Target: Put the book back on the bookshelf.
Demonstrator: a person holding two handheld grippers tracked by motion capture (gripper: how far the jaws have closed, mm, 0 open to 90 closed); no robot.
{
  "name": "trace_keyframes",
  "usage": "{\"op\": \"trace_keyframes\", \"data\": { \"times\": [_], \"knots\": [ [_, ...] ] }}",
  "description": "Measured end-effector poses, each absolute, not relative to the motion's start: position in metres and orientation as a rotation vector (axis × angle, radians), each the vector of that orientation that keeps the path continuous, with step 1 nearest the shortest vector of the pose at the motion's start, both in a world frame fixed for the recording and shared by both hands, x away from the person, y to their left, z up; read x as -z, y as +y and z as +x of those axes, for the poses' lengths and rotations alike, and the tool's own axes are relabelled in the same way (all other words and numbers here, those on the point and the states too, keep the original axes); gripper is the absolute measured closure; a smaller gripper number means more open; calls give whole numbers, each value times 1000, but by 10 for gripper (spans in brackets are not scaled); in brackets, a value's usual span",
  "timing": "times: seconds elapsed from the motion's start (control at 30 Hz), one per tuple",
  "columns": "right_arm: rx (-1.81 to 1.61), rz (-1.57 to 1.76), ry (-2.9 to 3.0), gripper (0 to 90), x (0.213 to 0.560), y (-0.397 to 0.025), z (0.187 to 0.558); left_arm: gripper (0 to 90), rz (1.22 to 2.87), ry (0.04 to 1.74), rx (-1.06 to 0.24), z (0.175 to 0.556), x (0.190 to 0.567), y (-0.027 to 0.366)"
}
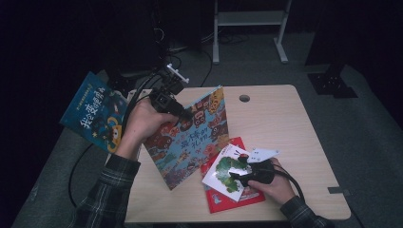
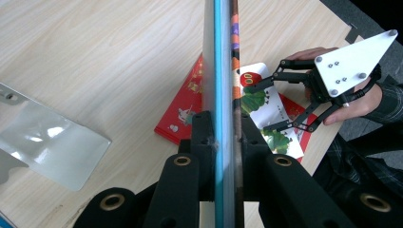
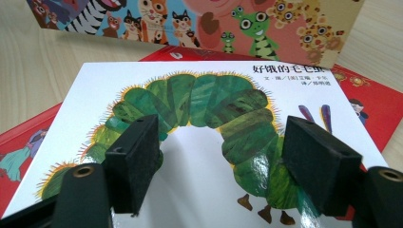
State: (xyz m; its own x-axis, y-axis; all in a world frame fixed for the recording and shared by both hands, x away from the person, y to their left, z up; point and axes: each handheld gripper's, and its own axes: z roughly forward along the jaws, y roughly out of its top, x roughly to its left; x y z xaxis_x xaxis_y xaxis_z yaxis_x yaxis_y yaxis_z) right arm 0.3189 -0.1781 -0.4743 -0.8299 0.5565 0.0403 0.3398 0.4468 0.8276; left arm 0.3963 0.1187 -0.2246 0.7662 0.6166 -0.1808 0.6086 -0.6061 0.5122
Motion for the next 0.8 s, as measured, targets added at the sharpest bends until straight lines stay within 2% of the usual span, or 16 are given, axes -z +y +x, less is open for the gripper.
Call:
{"op": "trace_keyframes", "data": {
  "times": [0.33, 0.8],
  "knots": [
    [-1345, 783, 2448, 229, 477, -179, 319, 808, 2393, 947, -31, 394, 221, 132],
    [-1372, 788, 2422, 222, 480, -179, 318, 808, 2331, 1037, -81, 383, 206, 176]
  ]
}}
